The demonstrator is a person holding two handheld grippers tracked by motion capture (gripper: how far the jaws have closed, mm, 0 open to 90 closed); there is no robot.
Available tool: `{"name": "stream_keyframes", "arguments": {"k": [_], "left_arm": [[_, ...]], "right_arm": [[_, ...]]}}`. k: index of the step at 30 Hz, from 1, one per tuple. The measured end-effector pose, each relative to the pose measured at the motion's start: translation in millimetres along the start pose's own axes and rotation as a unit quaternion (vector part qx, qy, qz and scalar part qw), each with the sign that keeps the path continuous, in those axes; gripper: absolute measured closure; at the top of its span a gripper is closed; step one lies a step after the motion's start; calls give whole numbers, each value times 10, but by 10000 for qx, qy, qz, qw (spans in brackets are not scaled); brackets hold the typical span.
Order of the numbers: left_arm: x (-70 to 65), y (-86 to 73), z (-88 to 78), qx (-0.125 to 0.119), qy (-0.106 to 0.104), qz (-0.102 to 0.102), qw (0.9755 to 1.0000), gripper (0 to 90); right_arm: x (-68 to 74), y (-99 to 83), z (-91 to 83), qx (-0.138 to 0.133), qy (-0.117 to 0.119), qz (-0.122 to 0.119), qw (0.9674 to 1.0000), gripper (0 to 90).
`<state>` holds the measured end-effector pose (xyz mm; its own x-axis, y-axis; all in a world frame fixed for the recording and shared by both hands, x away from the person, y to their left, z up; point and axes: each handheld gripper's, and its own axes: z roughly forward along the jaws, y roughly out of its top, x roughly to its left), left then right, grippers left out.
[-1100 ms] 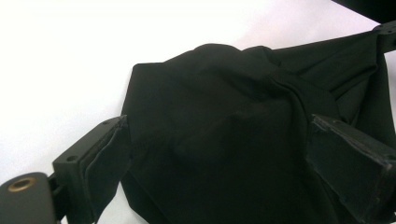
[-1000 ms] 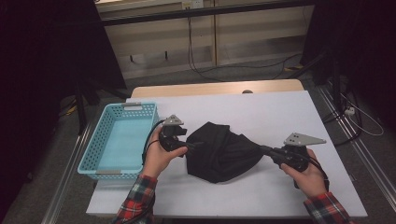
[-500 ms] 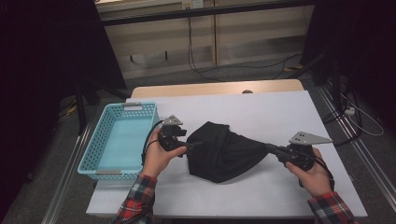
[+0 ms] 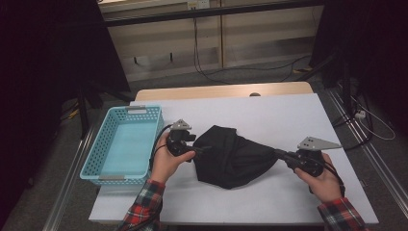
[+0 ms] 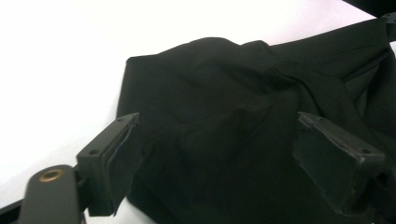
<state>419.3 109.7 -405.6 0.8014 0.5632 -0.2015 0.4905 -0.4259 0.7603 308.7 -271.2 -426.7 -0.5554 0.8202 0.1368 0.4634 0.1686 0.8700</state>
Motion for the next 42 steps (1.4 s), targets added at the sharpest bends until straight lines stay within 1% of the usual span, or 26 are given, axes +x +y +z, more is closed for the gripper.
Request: {"name": "stream_keyframes", "arguments": {"k": [2,3,4,5,7,8,11,12,13,15,17,18,19,21,23,24,26,28,30,31,32,34,35,38,41,42], "left_arm": [[-12,-2,33,-7,41,31,10000,222],[-15,-2,43,16,14,23,10000,235],[-25,-3,69,38,-89,-10,10000,285],[-40,-3,96,56,-125,-46,9999,324],[-77,7,152,137,-144,-16,9998,306],[-99,19,179,146,-150,-5,9998,299],[-163,76,241,154,-296,-38,9994,283],[-184,94,263,191,-309,-57,9993,265],[-204,112,284,176,-322,-58,9993,245],[-236,142,319,176,-369,-15,9992,241],[-266,164,353,171,-344,-15,9993,228],[-292,176,372,135,-246,-18,9996,215],[-300,187,389,145,-320,15,9994,215],[-331,190,435,164,-378,49,9991,228],[-345,177,476,206,-434,5,9988,261],[-343,167,492,261,-431,23,9987,263],[-341,147,519,309,-371,-3,9988,289],[-333,130,533,358,-370,-14,9987,345],[-334,121,538,418,-308,16,9987,387],[-328,118,539,477,-308,25,9984,430],[-323,114,533,513,-301,-26,9982,464],[-307,104,515,584,-294,-80,9978,563],[-294,100,500,615,-278,-92,9977,594],[-259,86,441,608,-264,-222,9976,708],[-243,89,375,590,-220,-302,9976,792],[-236,93,350,585,-231,-313,9975,802]], "right_arm": [[-4,-5,-1,0,7,14,10000,900],[-4,-10,1,4,14,21,10000,900],[-3,-12,1,13,20,24,10000,900],[-1,-14,1,22,19,15,10000,900],[3,-14,1,17,43,3,10000,900],[4,-14,1,16,46,-3,10000,900],[11,-20,11,30,60,-10,10000,900],[14,-22,15,37,69,-14,10000,900],[19,-23,17,42,80,-28,10000,900],[32,-24,23,60,91,-51,9999,900],[43,-28,33,78,104,-68,9999,900],[48,-30,39,87,111,-84,9999,900],[54,-32,46,106,121,-93,9998,900],[67,-37,63,142,133,-102,9998,900],[85,-41,77,162,166,-119,9997,900],[94,-44,83,171,197,-180,9995,900],[123,-48,89,195,224,-206,9993,900],[143,-48,96,195,254,-239,9992,900],[160,-46,103,199,266,-232,9992,900],[164,-47,107,205,281,-248,9991,900],[169,-49,112,218,288,-263,9990,900],[180,-54,119,259,288,-316,9987,900],[182,-56,120,274,293,-324,9987,900],[182,-59,114,273,300,-313,9987,900],[177,-58,111,263,299,-301,9988,900],[178,-58,111,263,304,-298,9987,900]]}}
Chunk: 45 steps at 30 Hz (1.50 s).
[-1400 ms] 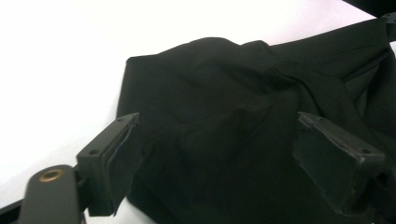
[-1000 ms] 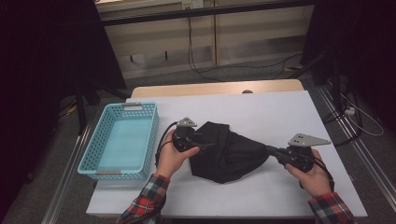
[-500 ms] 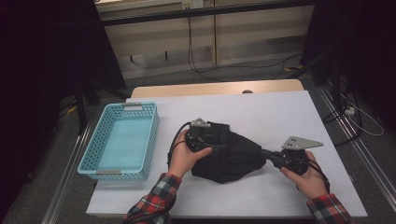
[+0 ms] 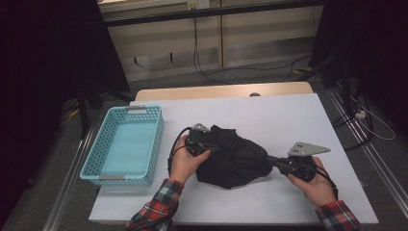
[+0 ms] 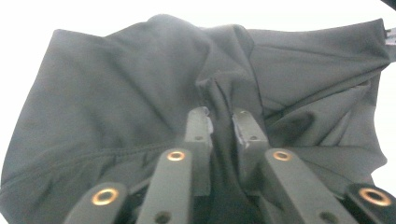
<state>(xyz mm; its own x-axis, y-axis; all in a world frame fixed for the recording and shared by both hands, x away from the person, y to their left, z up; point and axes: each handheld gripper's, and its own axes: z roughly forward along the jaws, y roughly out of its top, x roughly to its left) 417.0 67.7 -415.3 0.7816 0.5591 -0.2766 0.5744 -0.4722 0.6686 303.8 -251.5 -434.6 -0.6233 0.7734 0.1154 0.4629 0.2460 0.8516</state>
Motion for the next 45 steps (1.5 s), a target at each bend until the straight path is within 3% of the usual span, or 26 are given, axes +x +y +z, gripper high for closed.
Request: {"name": "stream_keyframes", "arguments": {"k": [8,12,15,24,29,31,35,38,45], "left_arm": [[52,-11,-300,-304,147,-135,9993,810],[111,-62,-405,-356,107,-213,9991,811],[138,-104,-448,-349,124,-270,9990,810],[147,-194,-511,-253,234,-269,9990,809],[148,-253,-526,-261,260,-308,9988,807],[139,-279,-497,-197,271,-297,9990,806],[115,-296,-461,-107,276,-285,9992,805],[111,-300,-450,-88,285,-255,9992,805],[102,-314,-395,-37,307,-197,9993,792]], "right_arm": [[13,5,2,21,37,-22,10000,900],[20,17,21,9,54,-46,10000,900],[26,25,41,-66,81,-27,9999,847],[43,145,127,-296,5,-43,9996,481],[30,229,207,-399,18,18,9992,373],[25,263,250,-456,-87,59,9989,322],[10,321,350,-431,-115,189,9988,316],[22,340,430,-272,-169,100,9994,331],[13,302,641,61,-16,203,9998,375]]}}
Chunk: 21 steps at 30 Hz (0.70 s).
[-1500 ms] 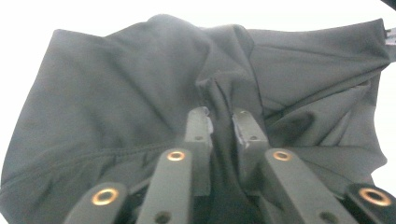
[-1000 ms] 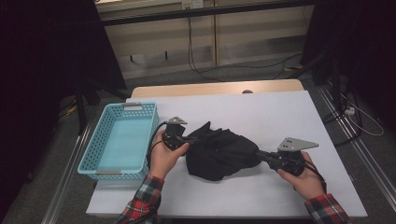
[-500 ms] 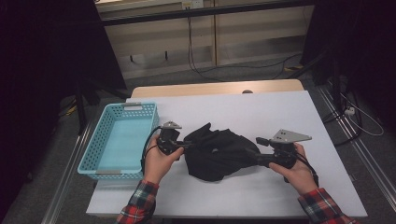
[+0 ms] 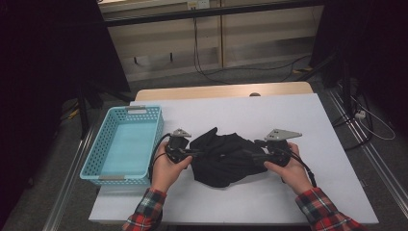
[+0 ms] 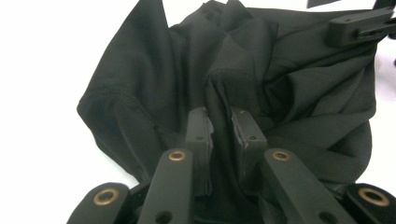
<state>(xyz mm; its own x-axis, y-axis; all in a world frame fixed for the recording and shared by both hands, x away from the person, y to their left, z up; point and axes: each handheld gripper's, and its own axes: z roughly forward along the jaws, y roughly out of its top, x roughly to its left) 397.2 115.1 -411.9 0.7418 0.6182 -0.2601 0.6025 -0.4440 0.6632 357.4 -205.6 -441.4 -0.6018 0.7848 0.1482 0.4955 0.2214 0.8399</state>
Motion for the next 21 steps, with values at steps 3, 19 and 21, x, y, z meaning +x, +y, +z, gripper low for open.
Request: {"name": "stream_keyframes", "arguments": {"k": [3,19,21], "left_arm": [[-4,2,4,11,-21,8,10000,788],[49,56,26,-390,351,-1,9986,364],[56,101,7,-518,356,-65,9980,319]], "right_arm": [[21,-31,77,185,98,-17,9998,393],[38,-94,75,416,162,-127,9989,809],[37,-77,43,316,121,-152,9993,812]]}}
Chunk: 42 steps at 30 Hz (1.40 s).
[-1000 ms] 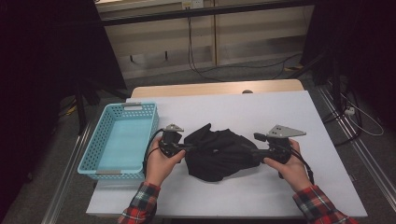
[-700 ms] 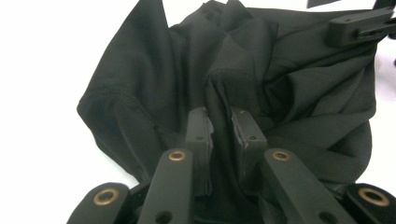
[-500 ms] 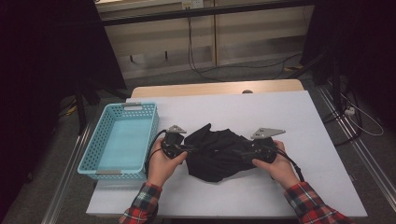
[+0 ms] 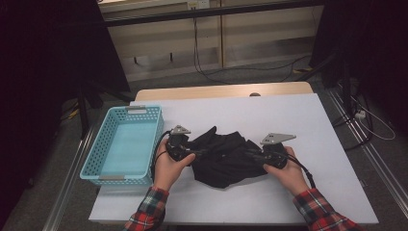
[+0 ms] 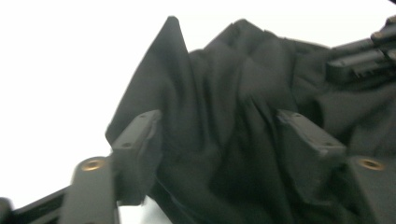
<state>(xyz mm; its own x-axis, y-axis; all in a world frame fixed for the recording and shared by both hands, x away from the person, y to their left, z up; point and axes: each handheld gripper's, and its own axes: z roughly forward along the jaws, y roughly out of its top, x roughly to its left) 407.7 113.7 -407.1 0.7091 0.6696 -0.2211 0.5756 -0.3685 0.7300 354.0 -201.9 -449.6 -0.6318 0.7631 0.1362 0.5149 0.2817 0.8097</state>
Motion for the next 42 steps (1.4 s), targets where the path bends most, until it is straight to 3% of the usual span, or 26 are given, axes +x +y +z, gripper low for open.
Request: {"name": "stream_keyframes", "arguments": {"k": [4,7,13,15,21,23,25,37,42], "left_arm": [[-8,78,11,-130,17,-1,9999,297],[-19,92,82,-39,-54,-31,10000,302],[-46,88,218,70,-139,30,9999,365],[-55,78,248,125,-188,54,9997,406],[-64,59,259,336,-321,75,9989,672],[-76,67,231,443,-343,72,9984,778],[-79,77,197,419,-390,23,9984,808],[72,111,-164,-37,-141,-106,9998,854],[60,84,-180,29,-192,-139,9997,860]], "right_arm": [[14,16,-53,-100,65,16,9999,812],[46,14,-56,-119,206,81,9997,812],[192,7,-58,-68,415,-116,9990,813],[239,-3,-55,-37,426,-209,9989,813],[284,-20,-75,9,374,-351,9987,813],[269,-21,-97,-5,301,-386,9988,813],[246,-23,-122,1,273,-377,9989,813],[-93,-18,-498,-451,-178,33,9988,815],[-219,-54,-640,-529,-367,165,9978,815]]}}
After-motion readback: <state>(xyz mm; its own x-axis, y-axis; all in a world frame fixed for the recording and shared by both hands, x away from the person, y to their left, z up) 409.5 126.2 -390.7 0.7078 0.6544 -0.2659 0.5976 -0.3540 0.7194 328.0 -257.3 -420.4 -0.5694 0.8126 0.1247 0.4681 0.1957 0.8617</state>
